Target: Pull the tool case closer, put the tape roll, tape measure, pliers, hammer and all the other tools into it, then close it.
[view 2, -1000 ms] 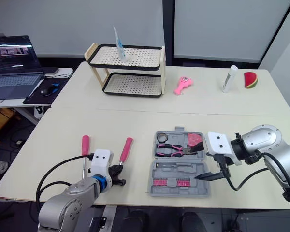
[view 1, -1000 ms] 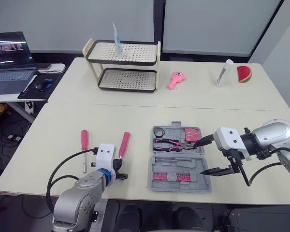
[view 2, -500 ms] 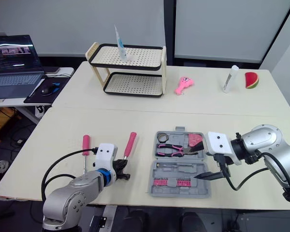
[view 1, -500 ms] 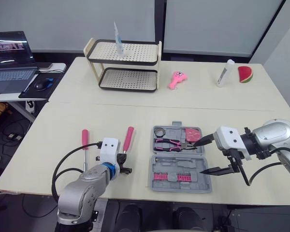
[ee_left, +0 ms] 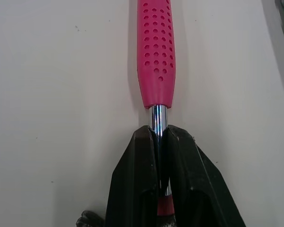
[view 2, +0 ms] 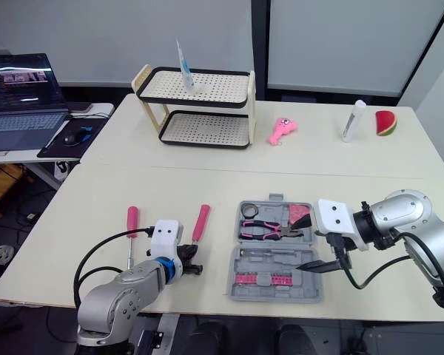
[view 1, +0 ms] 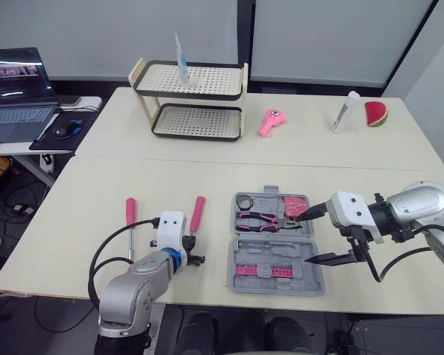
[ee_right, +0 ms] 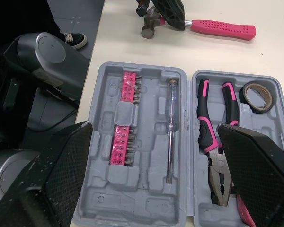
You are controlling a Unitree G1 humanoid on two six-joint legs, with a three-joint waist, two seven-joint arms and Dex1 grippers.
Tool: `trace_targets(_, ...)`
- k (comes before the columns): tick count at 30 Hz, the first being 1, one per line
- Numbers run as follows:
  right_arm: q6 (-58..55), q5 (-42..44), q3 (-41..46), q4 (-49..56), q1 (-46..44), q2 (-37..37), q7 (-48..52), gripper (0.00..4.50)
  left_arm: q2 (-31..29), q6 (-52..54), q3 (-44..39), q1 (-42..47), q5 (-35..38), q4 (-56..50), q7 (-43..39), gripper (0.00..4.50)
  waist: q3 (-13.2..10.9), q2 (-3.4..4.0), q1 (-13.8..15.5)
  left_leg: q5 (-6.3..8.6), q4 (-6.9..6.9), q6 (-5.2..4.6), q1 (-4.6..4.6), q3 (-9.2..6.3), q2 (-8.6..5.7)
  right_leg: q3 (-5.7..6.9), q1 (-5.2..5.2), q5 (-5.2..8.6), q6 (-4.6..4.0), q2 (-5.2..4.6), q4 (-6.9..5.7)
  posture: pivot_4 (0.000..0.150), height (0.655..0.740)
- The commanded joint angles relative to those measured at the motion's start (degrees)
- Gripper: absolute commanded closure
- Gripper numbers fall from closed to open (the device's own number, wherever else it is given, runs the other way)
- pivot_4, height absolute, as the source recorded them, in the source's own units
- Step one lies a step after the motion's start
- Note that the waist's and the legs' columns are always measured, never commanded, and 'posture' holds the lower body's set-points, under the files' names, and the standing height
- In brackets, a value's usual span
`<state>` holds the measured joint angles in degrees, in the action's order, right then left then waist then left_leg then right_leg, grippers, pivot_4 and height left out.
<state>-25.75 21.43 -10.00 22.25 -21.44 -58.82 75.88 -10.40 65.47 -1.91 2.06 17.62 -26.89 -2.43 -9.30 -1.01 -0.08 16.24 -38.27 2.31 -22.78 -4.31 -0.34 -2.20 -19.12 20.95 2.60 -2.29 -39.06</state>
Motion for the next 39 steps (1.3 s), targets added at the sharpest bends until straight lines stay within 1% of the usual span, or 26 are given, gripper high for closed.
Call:
trace_targets(1, -0.4, 0.4, 1.9, 1.9, -1.0, -0.5, -0.3, 0.00, 0.5, -0.7, -1.3, 0.2, 1.3, -2.0, -1.5, 3.50, 0.0, 0.00, 0.0, 0.00, 0.00, 0.00, 0.00, 0.00, 0.00, 0.01, 0.00, 0.00, 0.00, 0.00, 0.00, 0.150, 0.7290)
trace_targets(5, -1.0, 0.8, 2.3, 2.5, -1.1, -0.6, -0.6, 0.00, -1.2, 1.2, -2.9, -0.3, 2.3, -5.6, -3.4, 2.27, 0.0, 0.00, 0.0, 0.00, 0.00, 0.00, 0.00, 0.00, 0.02, 0.00, 0.00, 0.00, 0.00, 0.00, 0.00, 0.150, 0.7290)
trace_targets(8, -1.3, 1.4, 2.9, 3.2, -0.9, -0.6, -0.9, 0.00, -4.1, 3.6, -4.9, -0.9, 3.7, -9.5, -5.5, 1.31, 0.0, 0.00, -0.1, 0.00, 0.01, 0.00, 0.00, 0.00, 0.02, -0.01, -0.01, 0.00, 0.00, 0.00, 0.00, 0.150, 0.7290)
trace_targets(9, -1.1, 1.6, 3.3, 3.5, -0.8, -0.4, -1.0, 0.00, -6.1, 4.1, -5.6, -1.0, 4.6, -11.1, -7.0, 1.02, 0.0, 0.00, -0.1, 0.00, 0.01, 0.00, 0.00, 0.00, 0.02, -0.01, -0.02, 0.00, 0.00, 0.00, 0.00, 0.150, 0.7290)
trace_targets(11, -0.4, 2.5, 4.7, 4.7, -0.1, 0.4, -1.9, 0.00, -14.9, -0.4, -5.2, 0.0, 6.0, -13.2, -15.5, 0.42, 0.0, -0.02, -0.1, 0.00, 0.02, 0.00, 0.00, -0.02, 0.03, 0.00, -0.03, 0.00, 0.00, 0.00, -0.01, 0.150, 0.7290)
trace_targets(12, -0.4, 2.8, 5.1, 5.2, 0.2, 0.7, -2.1, 0.00, -18.3, -2.2, -4.8, 0.4, 6.3, -13.4, -18.4, 0.42, 0.0, -0.03, -0.1, -0.01, 0.02, 0.01, -0.02, -0.04, 0.05, 0.01, -0.04, 0.00, 0.00, 0.00, -0.01, 0.150, 0.7290)
trace_targets(13, -0.9, 3.3, 5.6, 6.0, 0.6, 1.0, -2.7, 0.00, -22.4, -7.7, -3.9, 1.3, 5.5, -12.3, -23.0, 0.42, 0.0, -0.01, -0.1, -0.01, 0.03, 0.02, -0.01, -0.07, 0.06, 0.04, -0.04, 0.00, -0.01, 0.00, -0.02, 0.150, 0.7290)
trace_targets(14, -1.5, 3.6, 5.8, 6.6, 0.8, 1.2, -3.1, 0.00, -25.0, -11.7, -3.4, 1.7, 5.0, -11.2, -26.0, 0.42, 0.0, 0.01, -0.1, -0.01, 0.04, 0.02, 0.01, -0.07, 0.06, 0.04, -0.04, -0.01, -0.02, 0.00, -0.02, 0.150, 0.7290)
trace_targets(16, -3.9, 4.0, 6.1, 8.6, 2.1, 1.4, -5.4, 0.00, -33.9, -27.5, -0.1, 5.7, 1.0, -4.1, -38.6, 0.42, 0.0, 0.05, 0.1, -0.01, 0.05, 0.02, 0.02, -0.04, 0.02, 0.03, -0.03, -0.01, -0.03, 0.00, 0.00, 0.150, 0.7290)
trace_targets(17, -4.7, 4.1, 6.1, 9.4, 2.4, 1.5, -6.3, 0.00, -36.6, -32.9, 0.9, 7.2, 0.0, -1.0, -43.1, 0.42, 0.0, 0.03, 0.2, -0.01, 0.05, 0.02, 0.02, -0.05, 0.00, 0.06, -0.02, -0.01, -0.03, 0.00, 0.02, 0.150, 0.7290)
trace_targets(19, -6.4, 3.8, 5.9, 10.9, 3.6, 1.6, -8.4, 0.00, -41.8, -48.6, 5.0, 12.7, -3.9, 9.0, -54.3, 0.42, -0.1, 0.08, 0.2, -0.11, 0.07, 0.19, 0.00, -0.04, -0.02, 0.10, -0.03, -0.01, -0.04, 0.01, 0.05, 0.150, 0.7290)
trace_targets(20, -7.0, 3.7, 5.8, 11.5, 4.1, 1.7, -9.2, 0.00, -43.4, -55.1, 7.1, 15.4, -5.7, 13.8, -59.0, 0.42, -0.1, 0.10, 0.1, -0.12, 0.10, 0.20, 0.00, 0.01, -0.03, 0.08, -0.06, -0.01, -0.04, 0.03, 0.07, 0.150, 0.7290)
trace_targets(22, -8.1, 3.8, 5.5, 12.4, 4.3, 2.0, -10.4, 0.00, -44.7, -64.1, 9.4, 19.1, -7.8, 20.9, -64.7, 0.42, -0.1, 0.11, 0.0, -0.10, 0.13, 0.17, -0.02, 0.10, -0.04, 0.07, -0.12, -0.01, -0.03, 0.04, 0.08, 0.150, 0.7290)
trace_targets(25, -11.4, 4.4, 5.1, 13.8, 4.6, 2.8, -13.3, 0.00, -45.7, -101.0, 19.3, 32.6, -19.1, 42.7, -75.7, 0.42, -0.1, 0.07, -0.1, -0.01, 0.16, 0.01, -0.06, 0.15, -0.05, 0.11, -0.22, -0.01, -0.03, 0.09, 0.07, 0.150, 0.7290)
trace_targets(26, -12.2, 4.6, 5.1, 14.1, 4.6, 3.1, -13.9, 0.00, -45.3, -109.2, 21.6, 36.1, -21.1, 48.6, -77.7, 0.42, -0.2, 0.05, -0.1, -0.01, 0.15, 0.01, -0.10, 0.10, -0.01, 0.18, -0.26, -0.01, -0.03, 0.15, 0.04, 0.150, 0.7290)
trace_targets(27, -12.7, 4.8, 5.0, 14.4, 4.4, 3.4, -14.4, 0.00, -44.4, -115.3, 23.5, 39.1, -21.9, 53.7, -79.3, 0.42, -0.2, 0.06, -0.1, -0.02, 0.14, 0.02, -0.14, 0.07, 0.00, 0.24, -0.29, -0.02, -0.04, 0.19, 0.02, 0.150, 0.7290)
trace_targets(29, -13.1, 4.8, 4.4, 15.0, 4.7, 3.8, -15.2, 0.00, -40.8, -128.1, 29.1, 47.2, -26.0, 65.3, -81.3, 0.42, -0.2, 0.07, -0.2, -0.01, 0.14, 0.01, -0.15, 0.11, -0.03, 0.22, -0.30, -0.02, -0.04, 0.17, 0.00, 0.150, 0.7290)
trace_targets(30, -13.4, 4.9, 4.2, 15.3, 4.8, 4.0, -15.5, 0.00, -38.9, -133.8, 31.3, 51.2, -29.7, 70.8, -80.4, 0.42, -0.2, 0.07, -0.2, 0.00, 0.13, 0.00, -0.15, 0.11, -0.04, 0.21, -0.30, -0.02, -0.04, 0.16, 0.02, 0.150, 0.7290)
trace_targets(32, -13.8, 5.0, 3.7, 15.8, 4.6, 4.2, -15.9, 0.00, -35.7, -141.3, 34.1, 56.6, -35.5, 78.9, -77.3, 0.42, -0.2, -0.01, -0.1, 0.00, 0.10, -0.01, -0.16, 0.10, -0.08, 0.23, -0.30, -0.02, -0.03, 0.14, 0.02, 0.150, 0.7290)
trace_targets(35, -14.3, 5.3, 3.4, 16.2, 4.3, 4.4, -16.3, 0.00, -32.0, -148.4, 37.6, 62.0, -45.1, 86.8, -70.7, 0.42, -0.3, -0.14, -0.4, 0.00, 0.03, -0.01, -0.21, 0.05, -0.10, 0.28, -0.30, -0.03, 0.00, 0.14, 0.01, 0.150, 0.7290)
trace_targets(39, -14.9, 5.5, 3.1, 16.8, 4.2, 4.7, -17.0, 0.00, -28.8, -151.6, 41.0, 66.1, -57.6, 90.6, -59.4, 0.42, -0.4, -0.26, -1.1, -0.01, 0.05, 0.00, -0.22, 0.04, -0.08, 0.29, -0.33, -0.03, 0.00, 0.16, -0.01, 0.150, 0.7290)
